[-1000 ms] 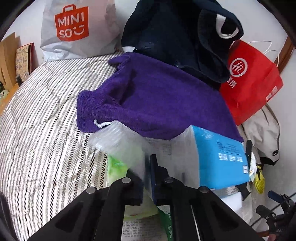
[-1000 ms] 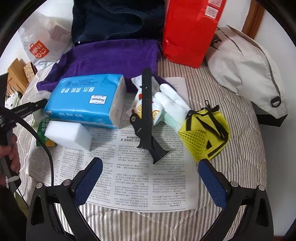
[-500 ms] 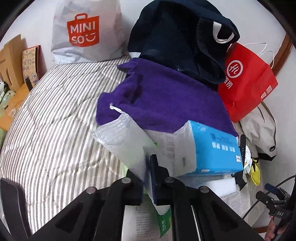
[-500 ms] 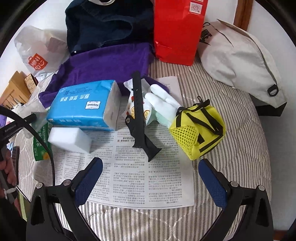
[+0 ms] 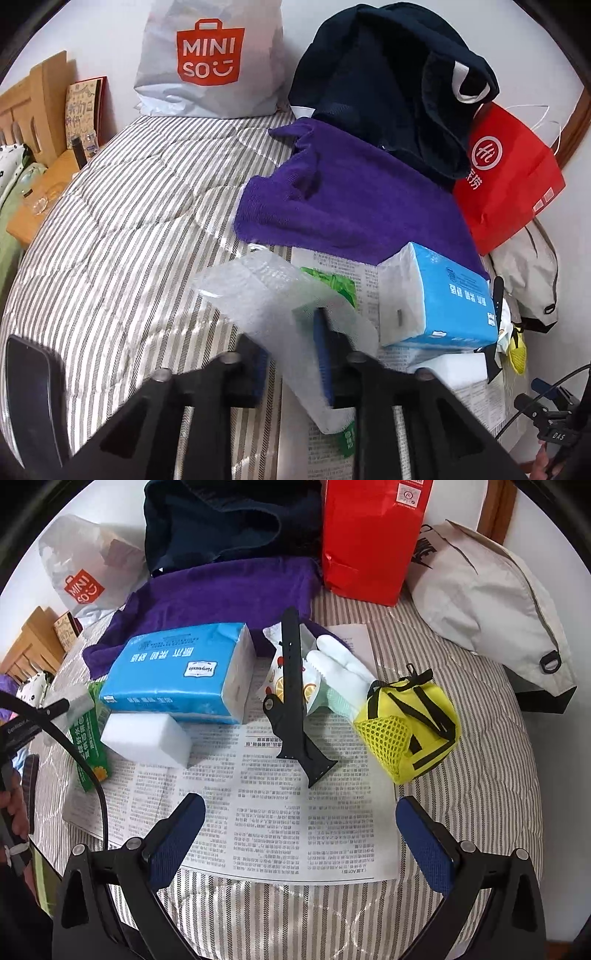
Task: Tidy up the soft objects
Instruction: 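Lift the clear plastic pouch up with the left gripper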
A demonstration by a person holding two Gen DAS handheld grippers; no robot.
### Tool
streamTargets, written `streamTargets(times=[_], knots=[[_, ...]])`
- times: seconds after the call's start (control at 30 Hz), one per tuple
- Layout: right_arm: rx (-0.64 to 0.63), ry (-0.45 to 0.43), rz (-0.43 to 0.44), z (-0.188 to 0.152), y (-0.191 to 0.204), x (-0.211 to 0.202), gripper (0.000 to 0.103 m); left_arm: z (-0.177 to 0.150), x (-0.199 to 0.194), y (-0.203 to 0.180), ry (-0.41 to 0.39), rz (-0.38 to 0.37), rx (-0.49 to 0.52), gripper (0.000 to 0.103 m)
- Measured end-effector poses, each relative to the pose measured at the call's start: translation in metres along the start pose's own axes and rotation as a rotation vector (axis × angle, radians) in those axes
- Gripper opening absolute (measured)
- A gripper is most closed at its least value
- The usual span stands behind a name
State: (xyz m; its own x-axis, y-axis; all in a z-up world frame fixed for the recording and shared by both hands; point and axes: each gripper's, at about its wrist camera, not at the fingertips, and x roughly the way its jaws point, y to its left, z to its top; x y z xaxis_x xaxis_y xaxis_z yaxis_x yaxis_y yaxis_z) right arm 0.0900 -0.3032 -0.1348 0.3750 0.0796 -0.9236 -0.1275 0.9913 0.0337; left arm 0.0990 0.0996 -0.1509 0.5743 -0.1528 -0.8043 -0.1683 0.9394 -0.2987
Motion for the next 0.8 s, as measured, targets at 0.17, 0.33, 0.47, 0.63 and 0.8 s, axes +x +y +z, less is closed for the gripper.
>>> streamTargets(times=[0.17,0.33,0.47,0.63,0.8], knots=[[-0.010,-0.003,-0.010,-0.001,0.000,-0.003,0.102,0.007,-0.013,-0.003,-0.042,-0.034,0.012,0.005],[0.006,-0.013,-0.011,0.001,-0.005,-0.005,0.102,0.013,-0.028,-0.012,-0.080,-0.038,0.042,0.004],[0.013,-0.038,-0.022,0.004,-0.013,-0.012,0.102,0.017,-0.037,-0.022,-0.100,-0.050,0.075,0.004],[0.046,-0.059,-0.039,0.008,-0.029,-0.017,0.102,0.019,-0.045,-0.031,-0.121,-0.068,0.085,0.004],[0.070,-0.080,-0.061,0.009,-0.043,-0.018,0.102,0.021,-0.055,-0.036,-0.142,-0.081,0.101,0.003]])
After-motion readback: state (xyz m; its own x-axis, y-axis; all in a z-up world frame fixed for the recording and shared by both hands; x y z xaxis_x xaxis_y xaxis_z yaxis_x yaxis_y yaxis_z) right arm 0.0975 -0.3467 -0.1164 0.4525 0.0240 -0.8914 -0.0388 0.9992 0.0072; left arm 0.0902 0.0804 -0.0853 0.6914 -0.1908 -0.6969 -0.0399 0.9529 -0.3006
